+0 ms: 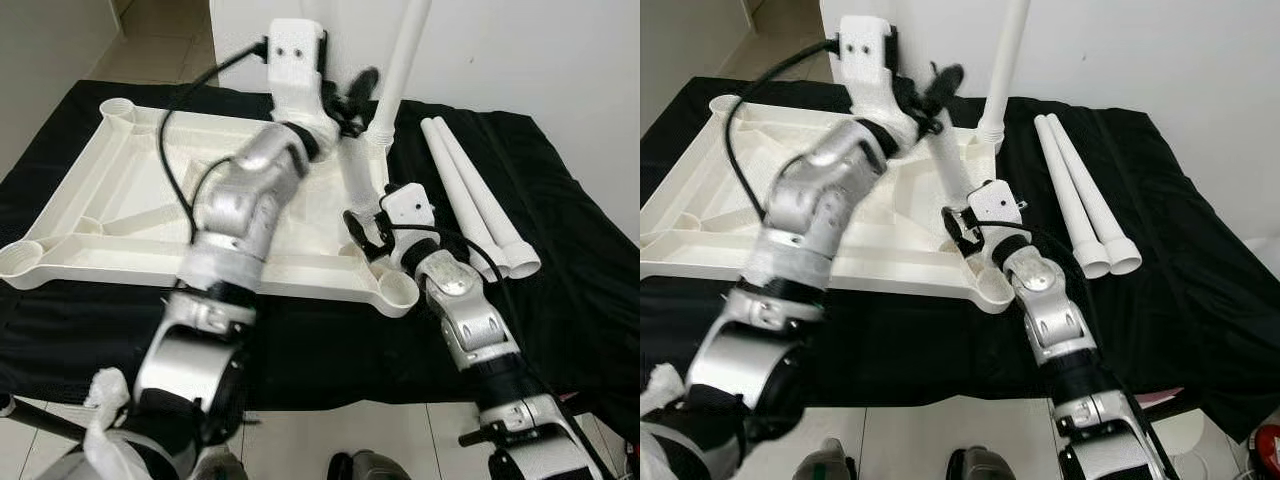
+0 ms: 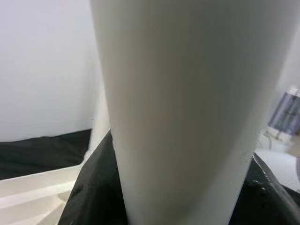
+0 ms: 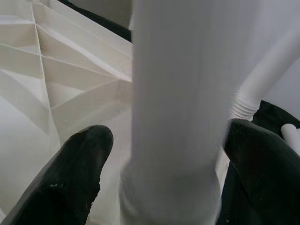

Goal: Building children table

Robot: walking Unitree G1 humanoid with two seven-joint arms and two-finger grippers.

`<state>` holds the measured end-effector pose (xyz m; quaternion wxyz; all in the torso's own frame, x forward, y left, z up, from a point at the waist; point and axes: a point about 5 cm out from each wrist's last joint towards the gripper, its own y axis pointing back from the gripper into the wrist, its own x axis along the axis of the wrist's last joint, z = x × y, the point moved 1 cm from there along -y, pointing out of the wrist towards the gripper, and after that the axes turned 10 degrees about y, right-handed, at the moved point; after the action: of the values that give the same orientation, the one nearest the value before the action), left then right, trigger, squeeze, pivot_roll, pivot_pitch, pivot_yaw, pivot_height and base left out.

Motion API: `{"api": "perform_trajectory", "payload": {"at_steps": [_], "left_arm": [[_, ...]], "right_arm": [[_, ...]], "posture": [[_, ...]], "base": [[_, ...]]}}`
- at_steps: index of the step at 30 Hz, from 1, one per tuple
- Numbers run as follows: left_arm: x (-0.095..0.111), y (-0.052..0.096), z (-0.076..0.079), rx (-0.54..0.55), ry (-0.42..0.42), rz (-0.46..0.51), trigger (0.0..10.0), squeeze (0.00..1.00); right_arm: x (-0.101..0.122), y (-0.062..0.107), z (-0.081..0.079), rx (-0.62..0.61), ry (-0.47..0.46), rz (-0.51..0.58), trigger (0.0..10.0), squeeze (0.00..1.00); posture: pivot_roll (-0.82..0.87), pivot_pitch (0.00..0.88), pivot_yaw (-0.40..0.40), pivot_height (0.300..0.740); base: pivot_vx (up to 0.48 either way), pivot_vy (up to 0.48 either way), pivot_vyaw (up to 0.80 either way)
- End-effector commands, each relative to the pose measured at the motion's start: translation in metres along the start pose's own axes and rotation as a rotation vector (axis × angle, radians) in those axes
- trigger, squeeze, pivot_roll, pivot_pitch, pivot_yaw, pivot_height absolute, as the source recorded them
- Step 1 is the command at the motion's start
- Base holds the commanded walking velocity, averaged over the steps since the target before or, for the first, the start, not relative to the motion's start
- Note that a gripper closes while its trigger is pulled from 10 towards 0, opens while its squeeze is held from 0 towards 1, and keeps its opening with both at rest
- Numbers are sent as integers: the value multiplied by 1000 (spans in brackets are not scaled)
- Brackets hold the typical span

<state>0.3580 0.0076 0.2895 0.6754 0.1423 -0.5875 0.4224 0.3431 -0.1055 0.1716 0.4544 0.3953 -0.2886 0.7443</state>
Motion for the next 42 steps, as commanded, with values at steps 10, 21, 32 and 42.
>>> {"api": "perform_trajectory", "payload": {"at_steps": [10, 21, 32, 42], "left_arm": [[1, -1, 19, -36, -88, 40, 10000, 0], [3, -1, 24, -45, -79, 51, 10000, 0], [6, -2, 26, -54, -41, 57, 10000, 0], [4, -1, 26, -54, -37, 47, 10000, 0]], "right_arm": [[1, -12, 6, -7, 118, -31, 10000, 0], [4, -16, 7, -15, 152, -17, 10000, 0], [1, -16, 9, -20, 143, -5, 0, 0], [3, -15, 10, -18, 154, 30, 0, 0]], "posture": [[66, 0, -46, 740], [69, 0, -43, 740], [72, 0, -41, 740], [74, 0, -42, 740]], "base": [[0, 0, 0], [0, 0, 0], [0, 0, 0], [0, 0, 0]]}}
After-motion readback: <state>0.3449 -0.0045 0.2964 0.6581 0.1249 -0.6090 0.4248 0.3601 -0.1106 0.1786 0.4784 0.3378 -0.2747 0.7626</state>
